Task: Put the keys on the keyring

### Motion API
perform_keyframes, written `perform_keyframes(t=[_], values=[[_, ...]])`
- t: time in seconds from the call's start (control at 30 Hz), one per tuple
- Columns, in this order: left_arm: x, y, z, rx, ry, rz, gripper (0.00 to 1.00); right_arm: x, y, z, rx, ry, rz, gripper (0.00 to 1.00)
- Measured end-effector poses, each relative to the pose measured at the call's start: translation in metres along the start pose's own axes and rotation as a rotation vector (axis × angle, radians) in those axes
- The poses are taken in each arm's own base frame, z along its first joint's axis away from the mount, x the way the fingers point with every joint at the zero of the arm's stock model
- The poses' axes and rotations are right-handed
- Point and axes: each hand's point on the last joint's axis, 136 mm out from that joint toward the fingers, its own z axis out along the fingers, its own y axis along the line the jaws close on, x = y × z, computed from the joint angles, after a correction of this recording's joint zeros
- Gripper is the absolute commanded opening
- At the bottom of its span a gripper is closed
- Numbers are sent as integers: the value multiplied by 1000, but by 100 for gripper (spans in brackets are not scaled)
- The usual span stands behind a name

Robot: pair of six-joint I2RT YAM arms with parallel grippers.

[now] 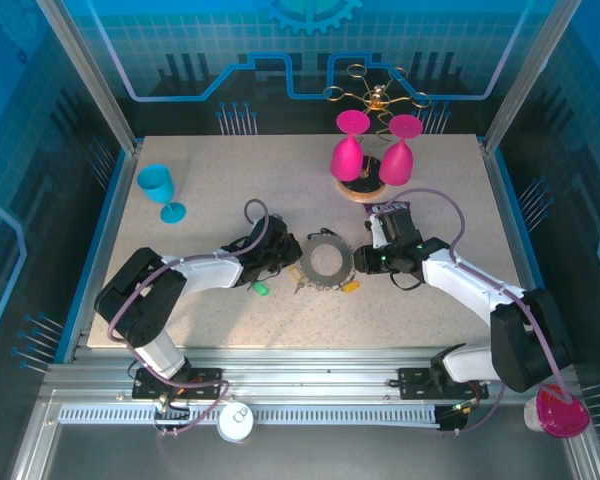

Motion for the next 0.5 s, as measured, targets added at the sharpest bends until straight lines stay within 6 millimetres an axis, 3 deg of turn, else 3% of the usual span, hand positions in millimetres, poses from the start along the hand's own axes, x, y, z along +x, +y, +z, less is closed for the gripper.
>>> perform_keyframes(t=[0.13, 0.27, 0.5], values=[[-2, -18, -10, 80, -12, 168, 0, -6, -1, -7, -17, -25, -16, 36], [-6, -36, -24, 151, -38, 349, 0, -21, 1, -26, -32, -99, -88, 46], [-3, -57, -41, 253, -97, 635, 0, -54, 42, -66, -162, -285, -407, 59]])
